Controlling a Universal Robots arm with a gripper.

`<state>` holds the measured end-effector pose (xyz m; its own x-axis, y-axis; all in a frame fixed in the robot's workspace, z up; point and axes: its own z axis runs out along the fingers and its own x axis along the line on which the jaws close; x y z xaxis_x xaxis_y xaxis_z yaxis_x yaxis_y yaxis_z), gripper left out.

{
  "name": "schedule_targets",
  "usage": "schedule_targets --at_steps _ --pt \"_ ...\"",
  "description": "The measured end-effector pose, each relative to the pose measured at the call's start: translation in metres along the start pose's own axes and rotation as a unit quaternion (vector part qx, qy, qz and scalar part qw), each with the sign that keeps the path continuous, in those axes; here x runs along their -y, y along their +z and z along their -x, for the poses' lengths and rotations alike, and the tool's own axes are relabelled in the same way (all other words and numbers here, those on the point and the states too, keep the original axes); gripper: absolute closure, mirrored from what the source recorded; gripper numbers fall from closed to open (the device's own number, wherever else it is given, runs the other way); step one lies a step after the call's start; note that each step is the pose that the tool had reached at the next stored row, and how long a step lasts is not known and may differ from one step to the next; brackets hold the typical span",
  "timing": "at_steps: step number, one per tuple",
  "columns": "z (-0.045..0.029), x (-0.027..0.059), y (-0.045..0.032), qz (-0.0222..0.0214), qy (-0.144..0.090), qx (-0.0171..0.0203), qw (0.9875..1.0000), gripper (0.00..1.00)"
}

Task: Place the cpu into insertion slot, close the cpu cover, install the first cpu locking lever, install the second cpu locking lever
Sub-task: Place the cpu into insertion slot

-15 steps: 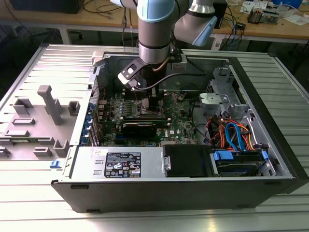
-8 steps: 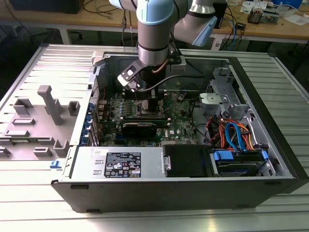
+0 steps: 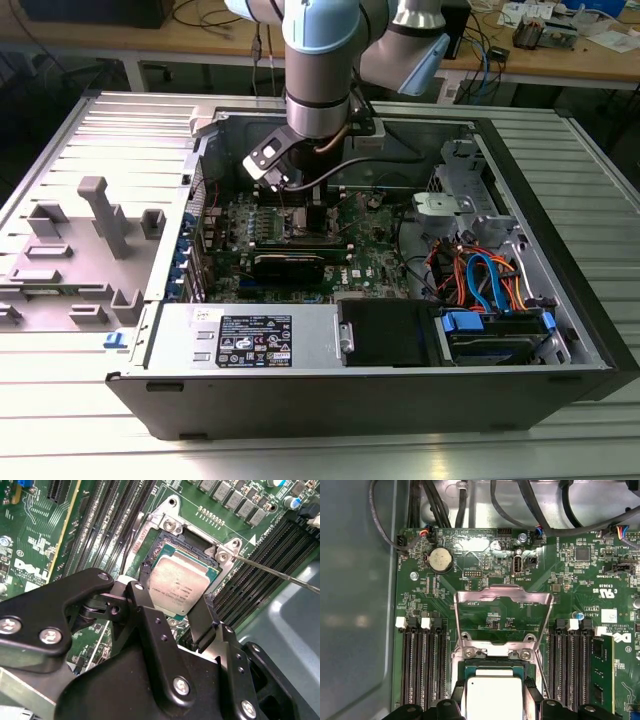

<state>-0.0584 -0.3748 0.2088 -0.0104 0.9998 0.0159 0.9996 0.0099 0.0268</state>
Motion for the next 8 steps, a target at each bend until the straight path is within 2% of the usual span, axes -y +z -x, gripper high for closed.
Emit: schedule_targets --at_steps 8 --pt "0.0003 0.0033 0.0059 0.0002 0.003 0.0001 1.0000 0.46"
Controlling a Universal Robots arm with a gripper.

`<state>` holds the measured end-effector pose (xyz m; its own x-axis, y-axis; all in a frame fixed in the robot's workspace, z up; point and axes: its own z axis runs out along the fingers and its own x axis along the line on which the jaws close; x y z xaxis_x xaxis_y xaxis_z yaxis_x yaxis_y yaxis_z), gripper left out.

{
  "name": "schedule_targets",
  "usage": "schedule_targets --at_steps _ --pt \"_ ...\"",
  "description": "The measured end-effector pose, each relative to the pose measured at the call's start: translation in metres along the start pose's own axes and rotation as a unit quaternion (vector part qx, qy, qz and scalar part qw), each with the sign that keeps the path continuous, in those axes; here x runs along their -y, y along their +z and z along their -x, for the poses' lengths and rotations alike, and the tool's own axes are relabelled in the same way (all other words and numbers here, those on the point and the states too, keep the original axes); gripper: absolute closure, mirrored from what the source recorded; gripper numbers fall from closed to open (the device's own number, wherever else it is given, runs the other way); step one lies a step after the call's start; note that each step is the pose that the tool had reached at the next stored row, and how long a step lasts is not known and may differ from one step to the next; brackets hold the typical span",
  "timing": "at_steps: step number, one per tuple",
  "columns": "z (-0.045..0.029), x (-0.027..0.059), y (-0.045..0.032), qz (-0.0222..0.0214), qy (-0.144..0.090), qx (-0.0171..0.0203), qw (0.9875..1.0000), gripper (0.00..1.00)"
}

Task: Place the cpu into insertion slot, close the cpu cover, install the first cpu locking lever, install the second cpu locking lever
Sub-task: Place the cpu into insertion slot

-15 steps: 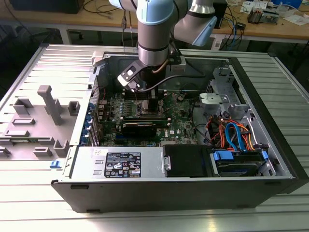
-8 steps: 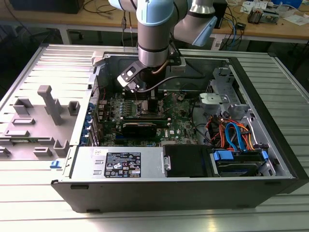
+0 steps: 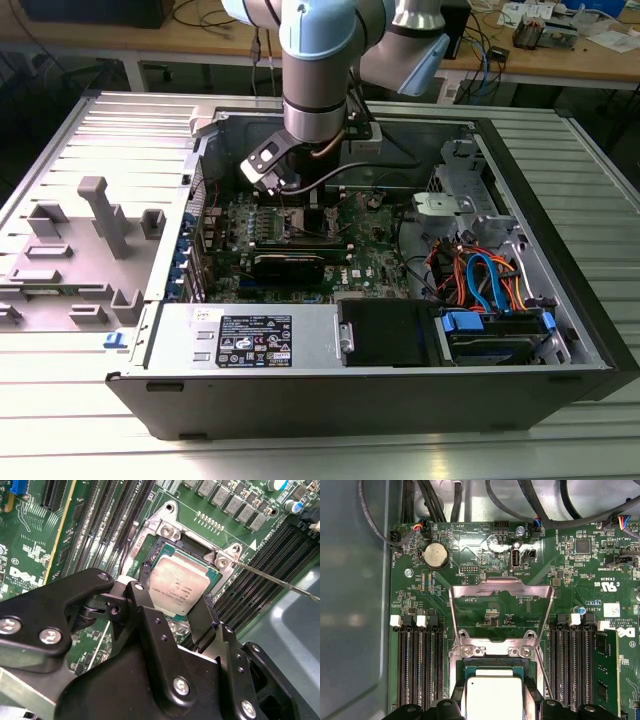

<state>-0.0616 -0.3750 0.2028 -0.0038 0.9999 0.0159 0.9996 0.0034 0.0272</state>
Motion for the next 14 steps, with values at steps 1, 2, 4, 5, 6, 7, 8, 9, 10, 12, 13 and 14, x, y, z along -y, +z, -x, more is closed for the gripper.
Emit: schedule_targets --at_steps 1,2,4,5,6,7,8,9,10,12,13,14 --pt "0.0001 0.0000 0.0001 0.0001 0.000 -0.0001 1.0000 0.46" --pt "0.0009 0.0000 0.0002 0.0001 0.000 -0.0002 1.0000 0.46" --pt "0.0019 0.0000 0.0001 0.0001 0.000 -0.0002 1.0000 0.46" --pt "0.0021 -0.0001 0.0001 0.0001 0.000 -0.0001 1.0000 0.46" --pt "0.0021 -0.0005 0.0001 0.0001 0.000 -0.0001 1.0000 0.46" --pt "0.0022 -0.0013 0.0001 0.0001 0.000 -0.0001 1.0000 0.46" --pt "0.0022 -0.0021 0.0002 0.0001 0.001 0.0000 1.0000 0.46" --pt "0.0022 -0.0021 0.0006 0.0001 0.003 0.0000 1.0000 0.46" --pt "0.0022 -0.0021 0.0010 0.0001 0.003 0.0000 1.0000 0.46" --pt "0.0022 -0.0020 0.0022 0.0001 0.003 -0.0001 1.0000 0.46" --pt "0.0023 -0.0020 0.0026 0.0001 0.003 0.0000 1.0000 0.46" --pt "0.0023 -0.0019 0.0027 0.0001 0.003 0.0001 1.0000 0.46"
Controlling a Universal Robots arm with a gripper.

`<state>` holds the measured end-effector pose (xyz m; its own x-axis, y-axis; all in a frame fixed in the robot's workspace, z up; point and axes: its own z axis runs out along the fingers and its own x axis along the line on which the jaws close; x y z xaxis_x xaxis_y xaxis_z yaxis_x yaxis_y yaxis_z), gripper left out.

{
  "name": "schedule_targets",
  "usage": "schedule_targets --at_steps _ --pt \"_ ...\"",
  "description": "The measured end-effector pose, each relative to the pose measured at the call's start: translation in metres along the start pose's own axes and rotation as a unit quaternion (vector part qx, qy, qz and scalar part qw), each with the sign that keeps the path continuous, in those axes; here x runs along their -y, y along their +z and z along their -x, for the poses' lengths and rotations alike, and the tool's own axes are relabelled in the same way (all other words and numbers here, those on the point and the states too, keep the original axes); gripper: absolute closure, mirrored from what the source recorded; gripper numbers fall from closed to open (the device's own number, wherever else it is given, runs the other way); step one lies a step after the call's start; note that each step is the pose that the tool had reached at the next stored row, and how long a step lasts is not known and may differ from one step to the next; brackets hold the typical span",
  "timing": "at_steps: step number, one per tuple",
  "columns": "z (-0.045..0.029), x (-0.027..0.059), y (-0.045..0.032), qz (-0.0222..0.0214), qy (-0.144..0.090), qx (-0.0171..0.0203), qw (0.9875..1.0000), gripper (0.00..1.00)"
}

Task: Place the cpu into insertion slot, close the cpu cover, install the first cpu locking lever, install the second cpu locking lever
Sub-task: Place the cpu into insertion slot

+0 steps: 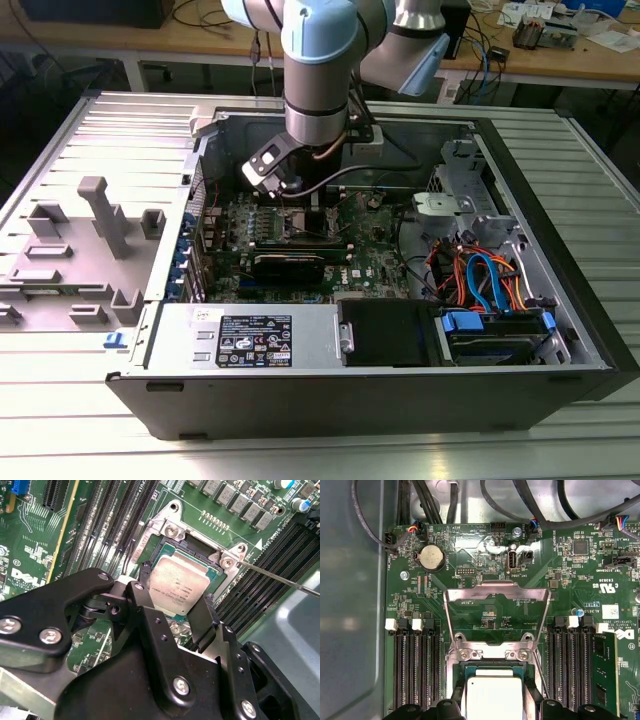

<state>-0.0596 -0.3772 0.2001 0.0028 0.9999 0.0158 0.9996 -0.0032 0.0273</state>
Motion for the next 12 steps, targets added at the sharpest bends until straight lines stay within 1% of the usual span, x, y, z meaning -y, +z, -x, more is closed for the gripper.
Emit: schedule_targets --at_steps 11,12 --pt "-0.0001 0.0000 0.0004 0.0001 0.000 -0.0001 1.0000 0.46" --pt "0.0000 0.0000 0.0005 0.0001 0.000 -0.0001 1.0000 0.44"
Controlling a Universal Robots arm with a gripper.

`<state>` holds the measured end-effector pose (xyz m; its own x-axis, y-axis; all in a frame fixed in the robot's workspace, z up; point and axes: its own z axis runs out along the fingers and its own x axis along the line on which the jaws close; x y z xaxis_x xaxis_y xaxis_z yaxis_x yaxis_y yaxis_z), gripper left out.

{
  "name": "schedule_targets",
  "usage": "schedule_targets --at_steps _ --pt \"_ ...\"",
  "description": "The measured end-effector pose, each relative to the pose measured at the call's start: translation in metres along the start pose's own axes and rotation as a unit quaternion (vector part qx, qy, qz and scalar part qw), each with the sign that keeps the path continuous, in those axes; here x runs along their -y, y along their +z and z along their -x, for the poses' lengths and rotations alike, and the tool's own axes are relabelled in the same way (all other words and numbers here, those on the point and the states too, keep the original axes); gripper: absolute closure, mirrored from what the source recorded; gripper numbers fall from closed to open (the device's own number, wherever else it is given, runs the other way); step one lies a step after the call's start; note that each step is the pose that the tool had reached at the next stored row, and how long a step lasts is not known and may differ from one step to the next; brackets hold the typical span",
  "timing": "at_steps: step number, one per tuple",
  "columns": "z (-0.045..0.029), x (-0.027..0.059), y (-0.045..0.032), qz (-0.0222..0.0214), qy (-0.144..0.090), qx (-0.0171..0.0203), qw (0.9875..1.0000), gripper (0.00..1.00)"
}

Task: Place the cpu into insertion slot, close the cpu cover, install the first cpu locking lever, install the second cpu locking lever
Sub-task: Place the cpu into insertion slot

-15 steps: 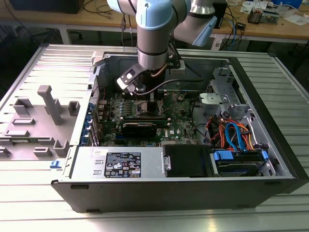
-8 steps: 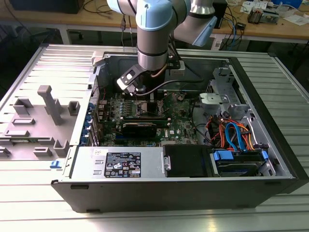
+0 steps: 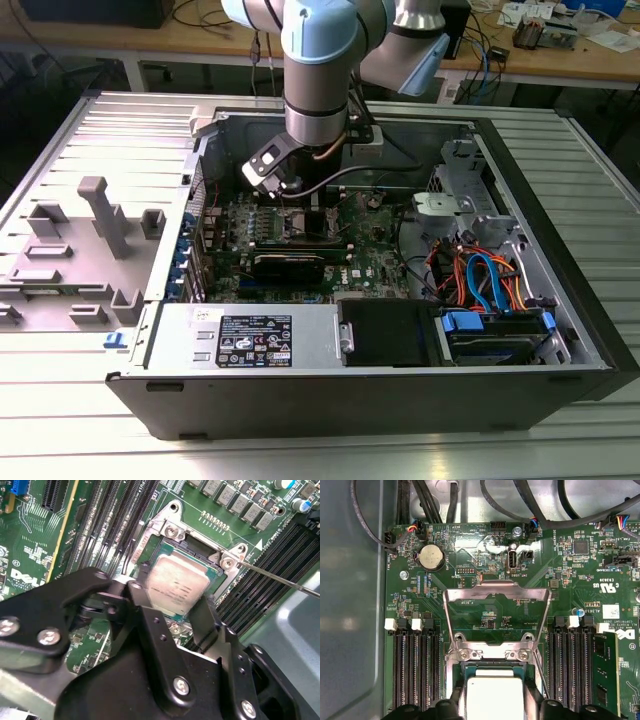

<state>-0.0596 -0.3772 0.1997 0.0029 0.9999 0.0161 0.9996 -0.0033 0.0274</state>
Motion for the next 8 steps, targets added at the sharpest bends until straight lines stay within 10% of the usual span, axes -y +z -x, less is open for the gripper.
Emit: schedule_targets --at_steps 8 --pt "-0.0012 -0.0002 0.0007 0.0001 0.001 -0.0003 1.0000 0.38"
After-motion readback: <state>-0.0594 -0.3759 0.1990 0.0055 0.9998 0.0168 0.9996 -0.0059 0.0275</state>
